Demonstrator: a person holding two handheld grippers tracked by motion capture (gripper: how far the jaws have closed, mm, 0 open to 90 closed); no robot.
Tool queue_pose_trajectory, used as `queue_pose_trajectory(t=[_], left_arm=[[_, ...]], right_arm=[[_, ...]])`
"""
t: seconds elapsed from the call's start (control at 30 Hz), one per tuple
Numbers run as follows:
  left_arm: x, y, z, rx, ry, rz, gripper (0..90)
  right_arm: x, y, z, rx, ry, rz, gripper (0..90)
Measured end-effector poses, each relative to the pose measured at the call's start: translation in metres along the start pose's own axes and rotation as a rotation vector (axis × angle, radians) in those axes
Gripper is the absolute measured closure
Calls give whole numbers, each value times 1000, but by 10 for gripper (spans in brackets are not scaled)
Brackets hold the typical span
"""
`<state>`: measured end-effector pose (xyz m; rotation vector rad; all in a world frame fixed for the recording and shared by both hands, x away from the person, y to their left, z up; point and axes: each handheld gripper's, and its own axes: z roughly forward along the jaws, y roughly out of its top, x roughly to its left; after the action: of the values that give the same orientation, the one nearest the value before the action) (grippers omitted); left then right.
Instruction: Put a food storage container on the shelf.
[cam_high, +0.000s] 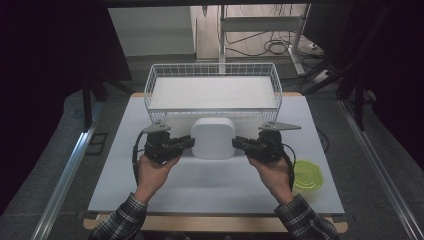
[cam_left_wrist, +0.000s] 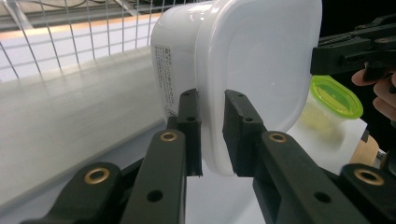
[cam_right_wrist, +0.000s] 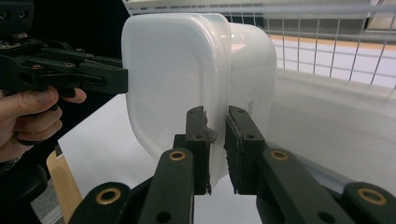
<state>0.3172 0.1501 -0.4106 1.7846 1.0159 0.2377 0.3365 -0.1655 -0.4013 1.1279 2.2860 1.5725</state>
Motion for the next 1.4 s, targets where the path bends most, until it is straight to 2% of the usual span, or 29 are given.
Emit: queue_pose_trajectory(t=[0.4,0.43,0.8,0.87,1.23,1.4], left_arm=[[-1,30,-13,-39,22,28,778],[-1,35,-14,-44,24,31,778],[-1,65,-25,-81,42,47,778],[0,72,-27,-92,40,45,778],[8,99,-21,-96,59,44,778],[13,116,-11,-85,67,46,777]], right_arm=[[2,28,-1,-35,8,-4,800],[2,35,-2,-45,8,-14,800],[6,63,-6,-73,3,-39,799],[4,75,-6,-79,11,-42,798],[-4,104,-2,-84,-7,-58,796],[-17,116,2,-86,-16,-39,794]])
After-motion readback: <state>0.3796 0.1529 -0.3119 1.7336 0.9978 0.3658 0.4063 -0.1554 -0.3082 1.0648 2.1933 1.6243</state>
